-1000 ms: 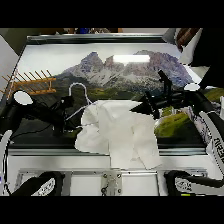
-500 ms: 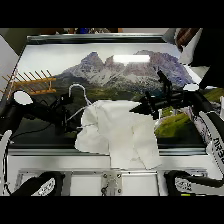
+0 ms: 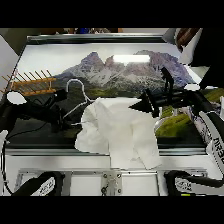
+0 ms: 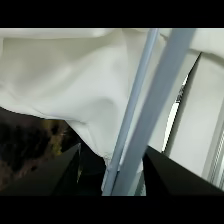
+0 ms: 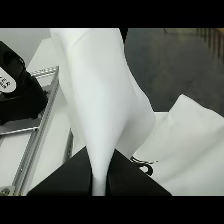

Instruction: Fold the clothes and pants, and hang the long-sleeved shirts on hangers.

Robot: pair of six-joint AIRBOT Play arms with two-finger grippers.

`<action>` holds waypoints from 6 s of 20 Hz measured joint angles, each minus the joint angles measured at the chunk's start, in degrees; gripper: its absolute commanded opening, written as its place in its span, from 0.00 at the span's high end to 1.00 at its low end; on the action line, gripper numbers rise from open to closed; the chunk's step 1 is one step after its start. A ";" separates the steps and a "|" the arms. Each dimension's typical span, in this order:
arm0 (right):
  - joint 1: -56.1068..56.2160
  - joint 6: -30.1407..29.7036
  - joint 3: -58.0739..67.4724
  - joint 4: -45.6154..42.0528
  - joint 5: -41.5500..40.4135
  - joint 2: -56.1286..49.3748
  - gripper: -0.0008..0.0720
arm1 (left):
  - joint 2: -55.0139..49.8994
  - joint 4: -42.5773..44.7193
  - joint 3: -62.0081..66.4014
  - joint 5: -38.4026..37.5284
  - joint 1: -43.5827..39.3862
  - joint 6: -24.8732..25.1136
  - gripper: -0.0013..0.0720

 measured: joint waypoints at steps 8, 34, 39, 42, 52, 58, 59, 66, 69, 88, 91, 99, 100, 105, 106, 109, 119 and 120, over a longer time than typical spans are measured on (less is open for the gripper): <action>-0.37 -0.55 0.02 2.43 -0.37 0.04 0.95 | 3.15 -0.07 4.17 8.41 8.09 -10.49 0.45; -5.22 0.02 0.02 2.16 -5.86 4.72 0.95 | 30.40 -1.75 -17.77 19.21 11.80 -72.70 0.45; -5.40 0.02 0.02 2.16 -6.08 4.72 0.95 | 26.60 -2.12 -19.02 28.63 -7.52 -87.93 0.45; -5.40 0.02 0.02 2.16 -6.19 4.79 0.95 | 23.12 -3.76 -19.19 38.14 -17.75 -95.51 0.45; -5.40 0.02 0.02 2.16 -6.14 5.46 0.95 | 14.97 -11.23 -18.10 53.55 -29.07 -100.67 0.45; -5.40 0.02 0.02 2.16 -6.16 5.46 0.95 | 12.04 -11.93 -15.23 47.45 -29.57 -97.57 0.45; -5.40 0.02 0.02 2.16 -6.16 5.46 0.95 | 11.87 -12.07 -15.08 46.45 -29.59 -97.24 0.45; -5.40 0.02 0.02 2.16 -6.16 5.46 0.95 | 11.41 -12.11 -14.71 41.75 -29.62 -95.30 0.45; -5.40 0.02 0.02 2.16 -6.16 5.46 0.95 | 11.39 -12.20 -14.71 40.79 -29.83 -94.75 0.45; -6.97 1.95 0.02 2.14 -6.05 10.43 0.95 | 14.64 -8.04 -14.73 40.13 -22.93 -93.02 0.96; -8.37 3.87 0.02 2.10 -5.99 12.85 0.95 | 16.65 -5.07 -14.71 36.65 -18.08 -92.87 0.96; -9.88 8.98 0.02 2.01 -5.95 18.23 0.95 | 18.82 -1.27 -14.73 32.85 -11.54 -91.54 0.96; -9.99 9.40 0.04 2.67 -6.93 18.75 0.95 | 18.80 -0.31 -14.84 32.70 -11.23 -91.43 0.96; -9.92 12.85 0.07 4.11 -6.60 19.91 0.95 | 18.93 -1.29 -14.78 33.20 -12.07 -91.30 0.96; -9.92 13.25 0.04 4.11 -6.36 19.98 0.95 | 18.93 -1.49 -14.78 33.64 -12.20 -91.30 0.96; -9.92 13.75 0.04 4.35 -6.23 20.13 0.95 | 18.93 -3.52 -14.78 34.69 -12.57 -91.12 0.58; -9.92 14.27 0.04 2.47 -6.21 20.20 0.95 | 18.32 -12.33 -14.62 46.25 -21.49 -91.17 0.17; -9.92 14.27 0.04 2.34 -6.21 20.20 0.95 | 17.75 -12.72 -14.51 46.60 -22.21 -91.17 0.17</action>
